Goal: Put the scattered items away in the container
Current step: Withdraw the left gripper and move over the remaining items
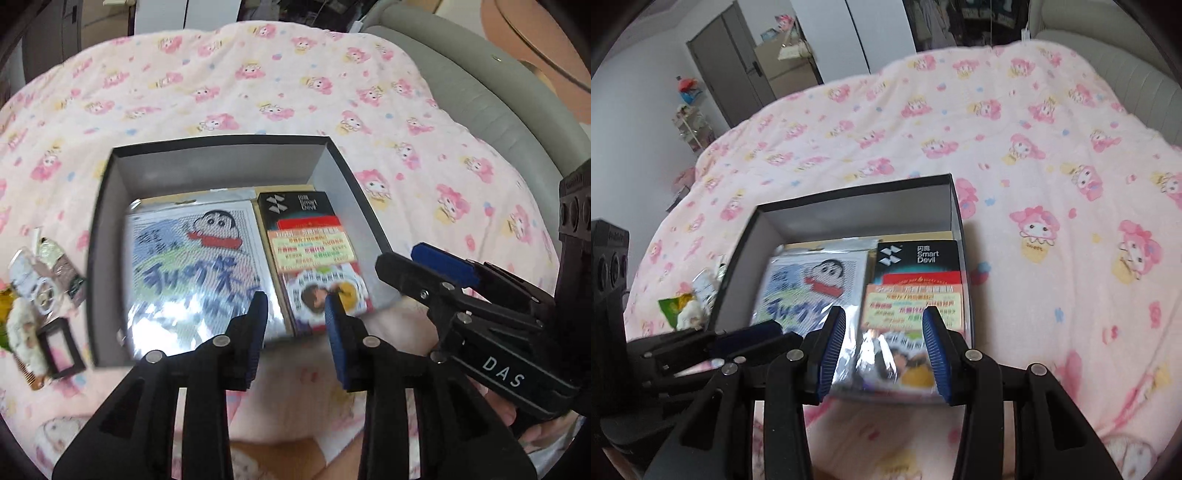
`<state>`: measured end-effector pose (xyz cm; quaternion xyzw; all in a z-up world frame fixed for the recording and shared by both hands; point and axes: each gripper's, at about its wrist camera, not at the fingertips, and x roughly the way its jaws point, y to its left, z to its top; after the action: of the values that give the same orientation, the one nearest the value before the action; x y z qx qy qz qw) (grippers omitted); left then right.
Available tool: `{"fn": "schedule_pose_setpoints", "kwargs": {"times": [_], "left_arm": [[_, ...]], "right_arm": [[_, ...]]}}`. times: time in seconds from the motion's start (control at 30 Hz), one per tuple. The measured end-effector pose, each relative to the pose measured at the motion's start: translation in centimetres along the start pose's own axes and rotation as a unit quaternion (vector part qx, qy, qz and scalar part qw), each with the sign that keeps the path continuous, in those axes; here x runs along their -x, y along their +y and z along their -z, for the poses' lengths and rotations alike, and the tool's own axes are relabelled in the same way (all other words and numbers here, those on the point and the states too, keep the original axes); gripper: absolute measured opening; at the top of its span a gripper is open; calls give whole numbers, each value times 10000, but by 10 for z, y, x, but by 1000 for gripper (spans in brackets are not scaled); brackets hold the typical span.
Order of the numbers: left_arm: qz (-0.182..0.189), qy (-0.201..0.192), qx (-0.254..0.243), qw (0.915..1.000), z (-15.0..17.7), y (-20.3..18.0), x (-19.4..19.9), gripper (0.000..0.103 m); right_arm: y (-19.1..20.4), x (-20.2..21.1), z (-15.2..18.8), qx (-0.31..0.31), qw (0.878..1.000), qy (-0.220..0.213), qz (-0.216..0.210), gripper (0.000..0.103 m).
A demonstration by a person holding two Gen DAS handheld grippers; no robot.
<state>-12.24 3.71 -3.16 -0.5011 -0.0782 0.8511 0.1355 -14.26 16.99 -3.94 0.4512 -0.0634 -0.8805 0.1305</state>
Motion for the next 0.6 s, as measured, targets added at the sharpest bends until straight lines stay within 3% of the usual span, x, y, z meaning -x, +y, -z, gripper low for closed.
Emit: {"fn": "schedule_pose_setpoints", "kwargs": {"times": [0.27,0.43,0.6], "left_arm": [[52,-241,-41,9997,38,1,50,32],[-55,-436,106,9990,52,18,77,32],[-274,-592,381,9971,65,50,99,32]], "right_arm": [[26,37,47,-51,9999,26,-112,43],[57,50,54,261,9996,-43,-61,43],[96,47,55,567,9979,-8,-322,43]]}}
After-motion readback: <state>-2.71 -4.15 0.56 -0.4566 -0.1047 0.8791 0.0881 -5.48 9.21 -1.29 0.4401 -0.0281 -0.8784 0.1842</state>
